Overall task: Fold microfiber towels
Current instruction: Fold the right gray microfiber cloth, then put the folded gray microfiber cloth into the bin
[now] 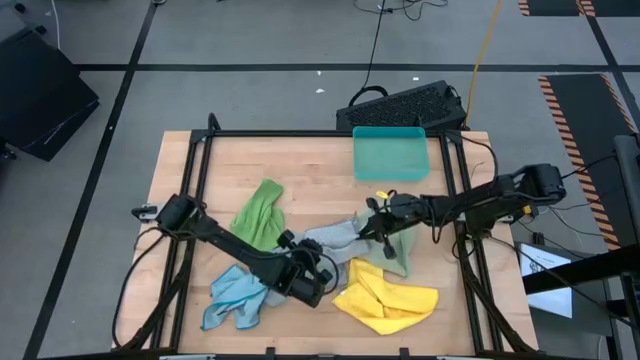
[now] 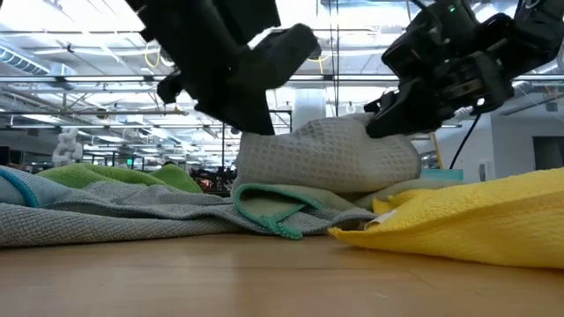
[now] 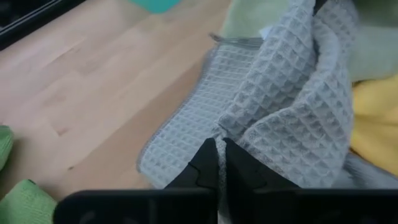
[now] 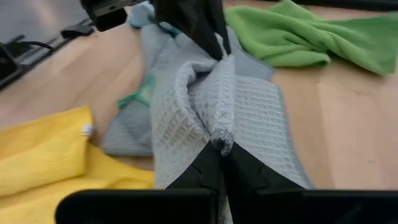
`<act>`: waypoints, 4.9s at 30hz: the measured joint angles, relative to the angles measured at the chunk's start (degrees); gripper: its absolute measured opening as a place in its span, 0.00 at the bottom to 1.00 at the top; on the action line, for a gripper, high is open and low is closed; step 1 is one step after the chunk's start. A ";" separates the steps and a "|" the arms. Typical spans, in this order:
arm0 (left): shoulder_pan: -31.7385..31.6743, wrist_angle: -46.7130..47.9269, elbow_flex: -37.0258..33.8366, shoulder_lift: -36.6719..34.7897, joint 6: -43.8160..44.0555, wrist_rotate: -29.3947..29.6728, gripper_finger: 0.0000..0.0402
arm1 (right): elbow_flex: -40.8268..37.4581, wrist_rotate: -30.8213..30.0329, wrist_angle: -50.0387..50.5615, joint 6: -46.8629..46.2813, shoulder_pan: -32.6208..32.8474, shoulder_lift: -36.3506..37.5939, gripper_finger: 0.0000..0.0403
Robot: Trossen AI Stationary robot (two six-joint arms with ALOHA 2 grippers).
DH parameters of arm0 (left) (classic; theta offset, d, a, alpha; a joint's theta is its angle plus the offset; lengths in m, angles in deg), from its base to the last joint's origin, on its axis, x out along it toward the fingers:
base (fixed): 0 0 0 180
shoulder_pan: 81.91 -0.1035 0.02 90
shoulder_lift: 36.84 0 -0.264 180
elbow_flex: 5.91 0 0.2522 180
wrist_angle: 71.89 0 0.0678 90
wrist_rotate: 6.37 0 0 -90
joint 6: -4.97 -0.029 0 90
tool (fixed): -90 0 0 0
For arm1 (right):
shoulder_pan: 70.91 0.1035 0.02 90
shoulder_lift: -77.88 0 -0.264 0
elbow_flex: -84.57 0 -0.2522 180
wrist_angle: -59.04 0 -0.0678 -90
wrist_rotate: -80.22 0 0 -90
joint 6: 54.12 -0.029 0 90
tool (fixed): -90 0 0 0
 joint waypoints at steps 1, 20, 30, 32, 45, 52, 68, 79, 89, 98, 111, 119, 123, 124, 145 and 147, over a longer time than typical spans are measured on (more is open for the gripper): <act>-0.24 0.00 -0.38 0.00 0.11 0.27 0.02 | 0.00 -0.02 -0.09 -0.03 -0.63 -0.39 0.01; -5.74 4.82 -0.89 0.00 2.17 -0.88 0.08 | -0.02 -6.92 -5.89 2.35 -3.90 -8.79 0.01; -7.70 3.43 -3.61 0.00 4.41 -2.79 0.04 | 0.00 -10.54 -6.12 3.82 -3.91 -8.78 0.01; -8.21 1.91 -5.02 0.00 5.26 -3.76 0.07 | 0.00 -10.33 -6.14 4.10 -4.12 -8.79 0.04; -8.91 1.86 -8.42 -0.02 10.41 -3.78 0.28 | -0.09 -22.03 -1.46 3.42 -4.18 -5.80 0.39; -8.93 2.09 -8.39 -3.31 8.71 -0.65 0.30 | -4.35 -7.36 -0.76 0.54 -4.16 2.78 0.40; -5.29 -22.28 -8.36 -2.72 -10.17 -0.82 0.30 | -3.88 2.01 -21.07 -7.19 -0.51 -7.32 0.20; -5.82 -20.60 -9.10 1.79 -5.60 -7.68 0.30 | -1.49 1.84 -23.54 -7.33 -1.65 -21.23 0.06; -4.97 -22.03 -6.11 -1.05 -11.57 -8.61 0.30 | -2.22 2.23 -21.13 -9.25 -1.54 -15.67 0.04; -1.55 -17.23 -3.77 -3.73 -18.48 -2.44 0.30 | -9.08 1.95 -13.88 -4.32 -1.54 2.96 0.12; -0.48 -22.26 -6.21 0.78 -20.37 -4.10 0.58 | -17.79 -1.32 -20.29 -0.14 -1.61 7.30 0.17; -0.39 -28.56 -6.09 2.17 -19.58 -1.70 0.79 | -17.77 -1.43 -21.47 2.66 -1.61 7.16 0.17; -0.02 -28.20 -6.24 3.71 -18.75 -1.00 0.78 | -17.75 -1.47 -22.24 3.20 -1.61 7.14 0.17; 0.11 -27.97 -6.30 3.75 -18.85 -1.01 0.77 | -17.73 -1.44 -22.22 3.20 -1.56 7.14 0.17; -4.11 -23.82 -6.18 4.11 -29.02 -5.75 0.70 | -17.75 -1.27 -20.58 1.52 -1.52 7.14 0.17; -4.71 -23.77 -6.19 4.11 -28.58 -6.93 0.70 | -17.75 -1.27 -20.15 1.61 -1.52 7.12 0.17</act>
